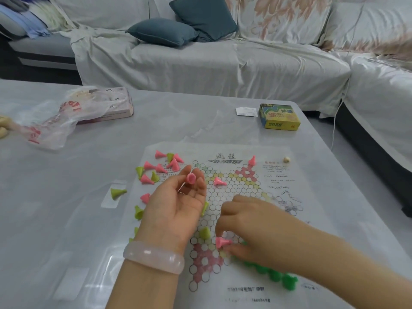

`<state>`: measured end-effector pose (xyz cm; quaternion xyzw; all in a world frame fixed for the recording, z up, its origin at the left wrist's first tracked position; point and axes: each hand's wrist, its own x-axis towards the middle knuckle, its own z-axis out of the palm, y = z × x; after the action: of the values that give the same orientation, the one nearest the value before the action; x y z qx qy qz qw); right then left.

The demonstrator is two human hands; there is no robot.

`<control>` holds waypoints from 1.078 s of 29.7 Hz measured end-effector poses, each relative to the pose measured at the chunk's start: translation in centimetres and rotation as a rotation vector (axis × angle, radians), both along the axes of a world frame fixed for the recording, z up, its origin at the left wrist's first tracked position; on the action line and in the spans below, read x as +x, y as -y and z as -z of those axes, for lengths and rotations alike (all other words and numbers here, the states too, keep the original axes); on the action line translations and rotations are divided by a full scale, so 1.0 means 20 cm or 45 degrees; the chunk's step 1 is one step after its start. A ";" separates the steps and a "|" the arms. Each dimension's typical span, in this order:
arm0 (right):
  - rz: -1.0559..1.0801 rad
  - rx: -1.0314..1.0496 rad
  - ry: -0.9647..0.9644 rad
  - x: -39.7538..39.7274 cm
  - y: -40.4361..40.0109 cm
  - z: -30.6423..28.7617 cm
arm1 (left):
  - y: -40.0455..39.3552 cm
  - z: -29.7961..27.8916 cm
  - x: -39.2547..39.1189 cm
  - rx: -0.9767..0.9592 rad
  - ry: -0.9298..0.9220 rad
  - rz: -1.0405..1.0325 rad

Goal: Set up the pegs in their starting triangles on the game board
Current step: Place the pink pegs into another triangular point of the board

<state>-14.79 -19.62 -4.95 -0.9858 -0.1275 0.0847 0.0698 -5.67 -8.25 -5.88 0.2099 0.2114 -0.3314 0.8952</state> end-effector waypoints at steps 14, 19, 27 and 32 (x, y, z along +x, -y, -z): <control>0.709 0.688 0.208 0.07 0.31 -0.03 | -0.06 0.00 0.01 0.065 0.100 0.117; 1.140 0.859 0.499 0.07 0.55 0.17 | -0.05 0.00 0.01 0.085 0.086 0.105; 1.037 0.592 0.509 0.24 0.55 0.29 | 0.01 0.03 0.00 0.111 0.095 0.138; 0.989 0.509 0.520 0.27 0.54 0.32 | 0.05 0.03 0.00 0.106 0.077 0.156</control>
<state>-9.35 -30.39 -11.41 -0.9243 0.2251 -0.1691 0.2578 -5.71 -9.16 -6.57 0.2695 0.1848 -0.3700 0.8697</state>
